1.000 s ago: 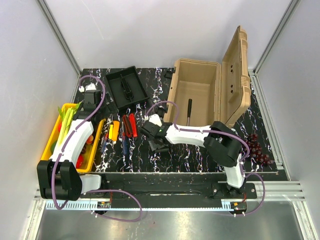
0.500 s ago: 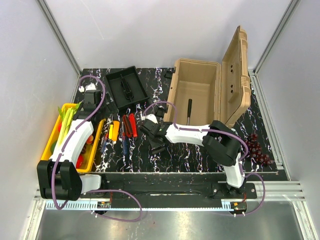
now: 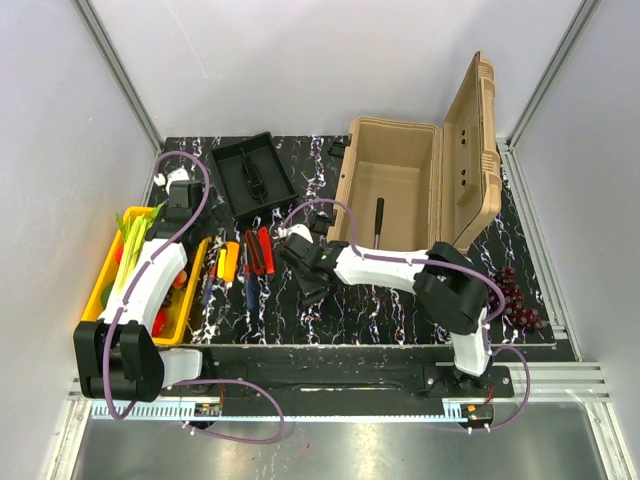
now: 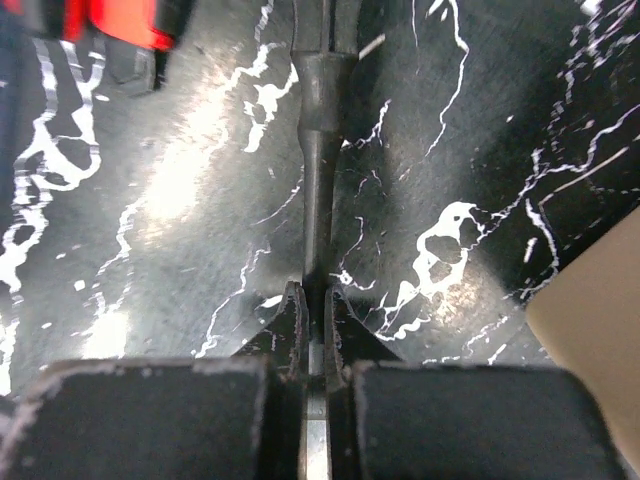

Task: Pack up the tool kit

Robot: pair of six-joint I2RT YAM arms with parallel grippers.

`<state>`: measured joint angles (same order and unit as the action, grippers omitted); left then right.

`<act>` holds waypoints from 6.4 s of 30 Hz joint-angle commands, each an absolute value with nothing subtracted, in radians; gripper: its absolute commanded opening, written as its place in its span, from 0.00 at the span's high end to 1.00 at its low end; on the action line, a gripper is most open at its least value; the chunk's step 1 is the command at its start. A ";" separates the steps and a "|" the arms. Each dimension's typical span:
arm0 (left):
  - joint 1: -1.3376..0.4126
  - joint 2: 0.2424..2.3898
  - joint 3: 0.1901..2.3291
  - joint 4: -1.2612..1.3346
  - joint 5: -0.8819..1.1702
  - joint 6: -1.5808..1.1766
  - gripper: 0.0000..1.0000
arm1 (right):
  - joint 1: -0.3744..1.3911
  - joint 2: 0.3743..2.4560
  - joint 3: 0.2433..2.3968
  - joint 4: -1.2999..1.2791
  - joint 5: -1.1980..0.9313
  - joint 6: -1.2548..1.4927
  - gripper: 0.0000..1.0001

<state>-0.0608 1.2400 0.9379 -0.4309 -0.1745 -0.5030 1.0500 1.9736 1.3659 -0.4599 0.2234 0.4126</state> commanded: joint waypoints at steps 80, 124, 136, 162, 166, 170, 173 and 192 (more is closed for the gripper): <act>-0.112 2.242 1.903 -0.403 -0.118 -0.565 0.21 | 0.568 1.671 1.462 -0.492 0.492 0.597 0.44; -0.159 1.990 2.085 -0.529 -0.117 -0.472 1.00 | 0.558 1.464 1.769 -0.548 0.640 0.371 0.38; -0.422 1.773 2.075 -0.609 -0.071 -0.497 1.00 | 0.551 1.226 1.652 -0.537 0.712 0.299 0.35; -0.890 2.123 2.378 -0.712 -0.406 -0.638 1.00 | 0.551 0.937 1.560 -0.638 0.709 0.304 0.33; -0.908 2.154 2.387 -0.693 -0.411 -0.640 1.00 | 0.551 0.940 1.560 -0.678 0.692 0.311 0.33; -0.919 2.178 2.388 -0.681 -0.411 -0.640 1.00 | 0.551 0.934 1.540 -0.689 0.686 0.321 0.33; -0.928 2.192 2.384 -0.683 -0.416 -0.638 1.00 | 0.549 0.928 1.523 -0.695 0.684 0.327 0.33; -0.936 2.266 2.333 -0.735 -0.460 -0.640 1.00 | 0.551 0.896 1.471 -0.701 0.676 0.353 0.33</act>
